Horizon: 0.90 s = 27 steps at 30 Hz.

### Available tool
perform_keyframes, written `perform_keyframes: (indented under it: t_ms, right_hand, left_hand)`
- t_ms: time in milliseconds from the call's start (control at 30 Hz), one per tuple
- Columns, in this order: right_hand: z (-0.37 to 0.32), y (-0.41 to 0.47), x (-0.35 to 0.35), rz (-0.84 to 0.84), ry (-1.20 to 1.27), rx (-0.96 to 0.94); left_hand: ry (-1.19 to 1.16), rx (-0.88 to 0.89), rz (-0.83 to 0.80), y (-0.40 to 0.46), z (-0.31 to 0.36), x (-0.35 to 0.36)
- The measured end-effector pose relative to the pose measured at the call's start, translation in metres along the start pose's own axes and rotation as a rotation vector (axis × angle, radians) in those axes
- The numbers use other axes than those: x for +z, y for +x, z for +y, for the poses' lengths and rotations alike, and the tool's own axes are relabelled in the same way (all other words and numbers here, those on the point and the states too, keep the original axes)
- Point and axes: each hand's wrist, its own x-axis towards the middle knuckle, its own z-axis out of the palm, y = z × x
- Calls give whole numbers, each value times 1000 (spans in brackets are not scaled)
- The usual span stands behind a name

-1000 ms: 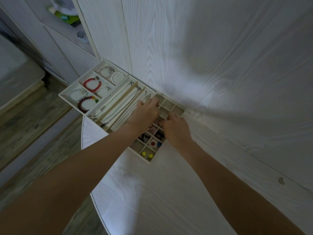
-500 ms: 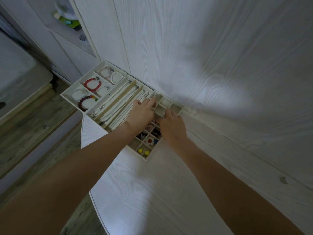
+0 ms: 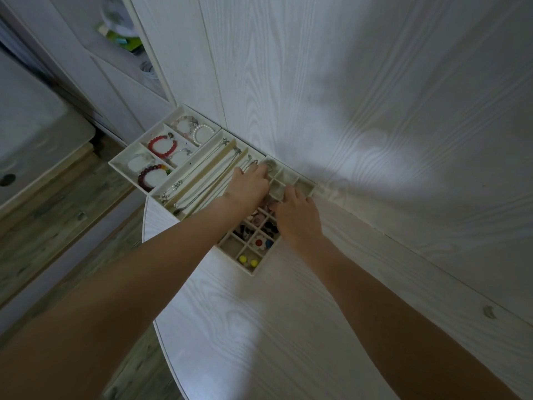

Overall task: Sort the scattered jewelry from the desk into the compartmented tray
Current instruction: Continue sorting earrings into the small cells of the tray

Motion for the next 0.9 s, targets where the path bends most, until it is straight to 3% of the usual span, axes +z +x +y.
perform_keyframes:
  t_ms: [167,333,633,900]
  right_hand:
    - [0,1,-1,10,-8,4]
    - [-2,-1,-1,19,10,-8]
    - [-2,0,4,22,-25,-11]
    - [-1,0,3,28,-36,-24]
  left_hand:
    - [-23,45,-32,5,-4,-2]
    - [28,20,88,-1,-3,3]
    - [307,221,138,-18,3,8]
    - [395,226,129,-19,3,-2]
